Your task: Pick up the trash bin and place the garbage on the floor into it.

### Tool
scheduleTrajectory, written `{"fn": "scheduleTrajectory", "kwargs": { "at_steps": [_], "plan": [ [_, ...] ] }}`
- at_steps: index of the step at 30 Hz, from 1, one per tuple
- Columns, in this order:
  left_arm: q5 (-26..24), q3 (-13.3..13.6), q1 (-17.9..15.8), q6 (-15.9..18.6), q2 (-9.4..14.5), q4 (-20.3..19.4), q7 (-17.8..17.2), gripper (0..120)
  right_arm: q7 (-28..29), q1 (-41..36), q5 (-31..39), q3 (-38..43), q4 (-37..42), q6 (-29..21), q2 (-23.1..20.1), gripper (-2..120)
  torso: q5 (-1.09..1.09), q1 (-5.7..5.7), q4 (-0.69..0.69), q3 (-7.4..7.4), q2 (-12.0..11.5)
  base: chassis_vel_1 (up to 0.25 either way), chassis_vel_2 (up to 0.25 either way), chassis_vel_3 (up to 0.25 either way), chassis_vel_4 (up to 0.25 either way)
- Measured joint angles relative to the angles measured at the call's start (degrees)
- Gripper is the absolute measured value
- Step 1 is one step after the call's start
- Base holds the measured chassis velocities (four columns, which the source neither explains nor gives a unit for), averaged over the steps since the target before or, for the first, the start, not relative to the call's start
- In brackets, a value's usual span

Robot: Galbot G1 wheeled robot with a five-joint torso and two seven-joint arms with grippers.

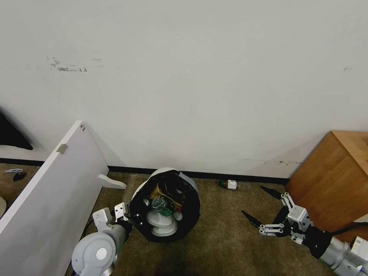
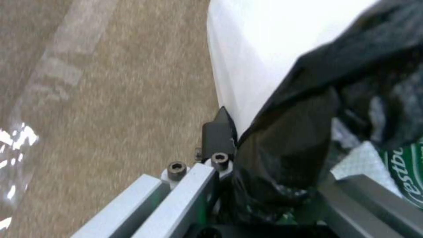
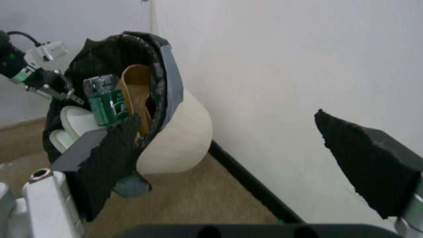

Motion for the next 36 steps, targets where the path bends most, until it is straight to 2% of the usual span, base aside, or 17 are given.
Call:
{"fn": "scheduleTrajectory", "kwargs": {
  "at_steps": [9,29,36],
  "plan": [
    [0.2,-0.1,-0.1,0.0,0.0,0.0,0.1,0,0.5,0.0,0.1,-0.3,0.1,0.3,0.1,100,0.00,0.01,0.01,0.03,0.0,-0.130,0.138,0.135,-0.140],
    [0.4,-0.1,-0.2,-0.1,0.3,0.7,0.4,0,-0.8,1.0,0.4,-0.4,-0.9,-0.4,-0.2,100,0.00,0.00,0.00,0.00,0.0,0.008,-0.006,-0.002,0.005],
    [0.4,0.0,-0.3,-0.1,0.4,0.8,0.4,0,-0.7,1.1,0.4,-0.8,-1.1,-0.4,-0.3,100,0.00,0.00,0.00,0.00,0.0,-0.073,0.082,0.084,-0.061]
  ]
}}
